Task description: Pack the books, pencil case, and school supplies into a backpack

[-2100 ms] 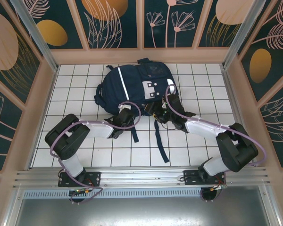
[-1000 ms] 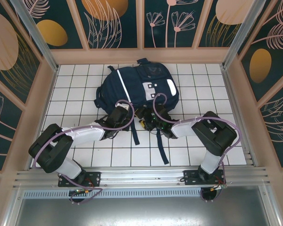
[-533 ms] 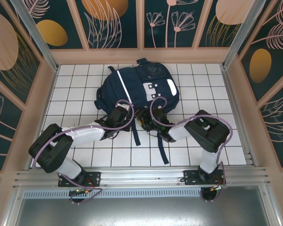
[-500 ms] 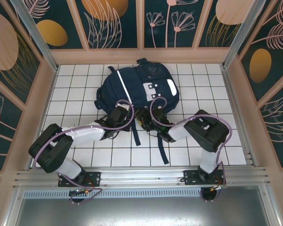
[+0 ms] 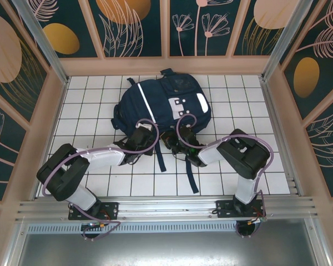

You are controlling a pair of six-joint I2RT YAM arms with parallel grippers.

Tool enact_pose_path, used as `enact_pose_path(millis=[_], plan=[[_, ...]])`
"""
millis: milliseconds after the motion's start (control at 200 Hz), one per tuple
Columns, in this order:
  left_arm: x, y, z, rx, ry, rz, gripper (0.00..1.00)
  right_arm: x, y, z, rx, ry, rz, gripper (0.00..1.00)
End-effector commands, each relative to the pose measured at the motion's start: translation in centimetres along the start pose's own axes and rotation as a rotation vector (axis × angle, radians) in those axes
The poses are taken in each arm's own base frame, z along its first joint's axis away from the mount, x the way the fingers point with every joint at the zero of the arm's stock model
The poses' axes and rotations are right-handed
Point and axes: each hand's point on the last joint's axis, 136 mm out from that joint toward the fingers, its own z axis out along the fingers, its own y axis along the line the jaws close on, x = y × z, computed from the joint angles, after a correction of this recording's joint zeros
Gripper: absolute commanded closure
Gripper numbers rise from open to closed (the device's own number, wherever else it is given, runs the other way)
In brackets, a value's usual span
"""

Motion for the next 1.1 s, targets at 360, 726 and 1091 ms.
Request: enact_pose_path(millis=[360,726,1091], plan=[[-2.7,3.0,-1.5,-0.087,-0.066,-0.087,1.0,-4.7,-3.4,-2.6,0.229,-0.164,-0.095,1.0],[-2.5,3.3,-2.2,-0.078,-0.054,-0.095,1.0,-9.9,-4.7,-5.9,0.369,-0.266,-0.172,1.0],[-2.7,1.9,-2.1,0.001,-0.049,-0.111,1.0,-17.8,-4.3,-9.4,0.468,-0.419,-0.204,1.0]])
